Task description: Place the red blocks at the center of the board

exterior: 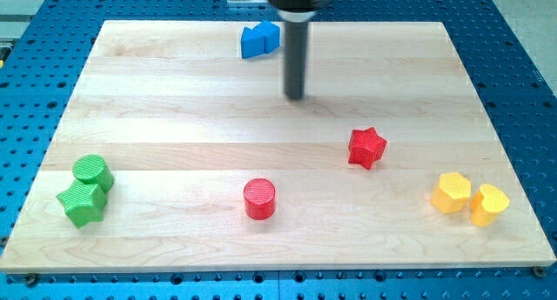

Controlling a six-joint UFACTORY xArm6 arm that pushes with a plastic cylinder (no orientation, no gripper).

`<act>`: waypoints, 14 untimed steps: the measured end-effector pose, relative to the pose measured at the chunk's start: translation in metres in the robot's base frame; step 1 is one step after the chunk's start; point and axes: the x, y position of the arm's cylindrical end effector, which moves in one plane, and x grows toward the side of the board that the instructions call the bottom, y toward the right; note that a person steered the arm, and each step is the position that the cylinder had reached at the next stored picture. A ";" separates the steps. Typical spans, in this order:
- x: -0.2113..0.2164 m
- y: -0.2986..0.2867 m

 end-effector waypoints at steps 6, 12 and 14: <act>0.096 -0.004; 0.231 -0.003; 0.209 -0.075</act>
